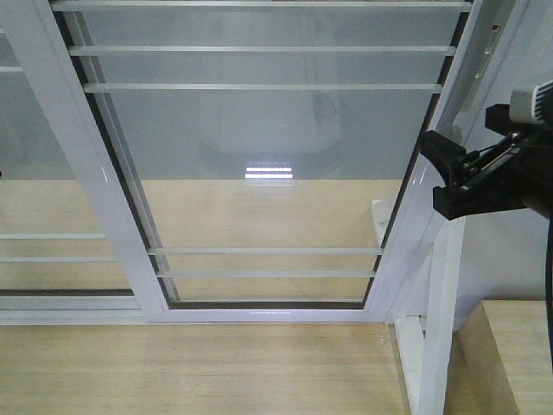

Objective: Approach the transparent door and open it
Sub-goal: 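Drive closer and align the base with the door's silver handle, then reach the right gripper to the silver handle and close on it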

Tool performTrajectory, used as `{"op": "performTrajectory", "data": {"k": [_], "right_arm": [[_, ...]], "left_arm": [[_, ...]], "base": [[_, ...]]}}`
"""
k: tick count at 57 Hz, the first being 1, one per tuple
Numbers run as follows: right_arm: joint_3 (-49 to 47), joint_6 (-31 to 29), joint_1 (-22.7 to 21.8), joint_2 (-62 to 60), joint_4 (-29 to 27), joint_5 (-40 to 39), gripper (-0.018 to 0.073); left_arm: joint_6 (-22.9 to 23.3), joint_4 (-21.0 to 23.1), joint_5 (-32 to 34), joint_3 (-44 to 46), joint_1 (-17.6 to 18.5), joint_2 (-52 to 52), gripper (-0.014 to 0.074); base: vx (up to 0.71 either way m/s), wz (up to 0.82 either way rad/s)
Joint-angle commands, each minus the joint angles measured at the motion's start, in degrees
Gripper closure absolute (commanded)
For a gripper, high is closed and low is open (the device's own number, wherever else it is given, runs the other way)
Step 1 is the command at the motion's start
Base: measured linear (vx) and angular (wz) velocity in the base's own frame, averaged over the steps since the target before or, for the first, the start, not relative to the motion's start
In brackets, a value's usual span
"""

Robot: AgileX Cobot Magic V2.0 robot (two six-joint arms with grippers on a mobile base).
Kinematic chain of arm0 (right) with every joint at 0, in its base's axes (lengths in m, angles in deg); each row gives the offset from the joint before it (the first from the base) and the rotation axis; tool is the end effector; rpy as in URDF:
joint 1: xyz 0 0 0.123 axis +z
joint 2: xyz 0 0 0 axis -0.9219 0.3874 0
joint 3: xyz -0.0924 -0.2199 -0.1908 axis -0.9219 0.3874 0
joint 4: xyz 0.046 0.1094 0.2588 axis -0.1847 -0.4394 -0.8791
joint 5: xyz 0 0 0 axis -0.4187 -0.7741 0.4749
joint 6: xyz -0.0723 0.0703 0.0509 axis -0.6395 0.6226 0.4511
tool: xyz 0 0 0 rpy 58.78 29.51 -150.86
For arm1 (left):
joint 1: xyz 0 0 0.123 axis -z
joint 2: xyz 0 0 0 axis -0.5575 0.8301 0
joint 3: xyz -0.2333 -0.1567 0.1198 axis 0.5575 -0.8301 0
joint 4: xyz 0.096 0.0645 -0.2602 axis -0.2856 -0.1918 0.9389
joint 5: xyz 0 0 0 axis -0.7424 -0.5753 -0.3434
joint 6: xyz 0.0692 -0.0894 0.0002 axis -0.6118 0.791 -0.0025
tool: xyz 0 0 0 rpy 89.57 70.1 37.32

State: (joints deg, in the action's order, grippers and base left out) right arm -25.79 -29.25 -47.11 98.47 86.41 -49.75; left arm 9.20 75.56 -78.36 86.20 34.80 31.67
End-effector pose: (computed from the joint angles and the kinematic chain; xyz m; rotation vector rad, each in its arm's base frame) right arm 0.2220 0.0809 0.3160 -0.4278 1.8371 0.1631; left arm 0.2152 -0.0072 0.3056 0.0568 1.6583 -0.0239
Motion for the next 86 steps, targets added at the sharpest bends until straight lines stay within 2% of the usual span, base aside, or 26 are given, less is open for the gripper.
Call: {"op": "performTrajectory", "data": {"k": [1, 7, 17, 29, 34, 39, 59, 73, 86], "right_arm": [[-2.2, 0.2, -0.3, -0.5, -0.2, -6.3, -0.0144], [-2.2, 0.2, -0.3, -0.3, -1.3, -6.7, -0.015], [-2.2, -0.1, -1.6, -0.3, -1.3, -7.4, -0.0118], [-2.2, 0.2, -13.0, -0.3, -2.7, -6.4, -0.0073], [-2.2, 0.2, -16.2, -0.3, -2.6, -5.9, -0.0046], [-2.2, -0.1, -17.5, 0.3, -2.4, -6.7, -0.0012], [-2.2, 0.0, -17.6, 10.5, -2.1, -21.3, 0.0074], [-2.2, 0.0, -17.6, 21.3, -2.3, -36.4, 0.0083], [-2.2, 0.0, -17.6, 31.2, -8.8, -50.0, 0.0083]], "left_arm": [[0.5, 0.2, 4.7, 2.1, 0.3, -0.2, 0.0098], [0.5, 0.2, 4.3, 2.1, 0.3, -0.2, 0.0048], [0.5, 0.2, 0.4, 2.1, 0.3, -0.2, 0.0041], [0.4, 0.2, -5.1, 2.1, 0.3, -0.2, 0.0041], [0.4, 0.2, -4.8, 2.1, 0.3, -0.2, 0.0041], [0.4, 0.2, -3.8, 2.1, 0.3, -0.2, 0.0041], [0.4, 0.2, -0.9, 2.1, 0.3, -0.2, 0.0041], [0.4, 0.1, -0.9, 2.1, 0.3, -0.2, 0.0041], [0.4, 0.1, -0.9, 2.1, 0.3, -0.2, 0.0041]], "base": [[0.0, 0.0], [0.0, 0.0], [0.0, 0.0], [0.0, 0.0], [0.0, 0.0], [0.0, 0.0], [0.0, 0.0], [0.0, 0.0], [0.0, 0.0]]}}
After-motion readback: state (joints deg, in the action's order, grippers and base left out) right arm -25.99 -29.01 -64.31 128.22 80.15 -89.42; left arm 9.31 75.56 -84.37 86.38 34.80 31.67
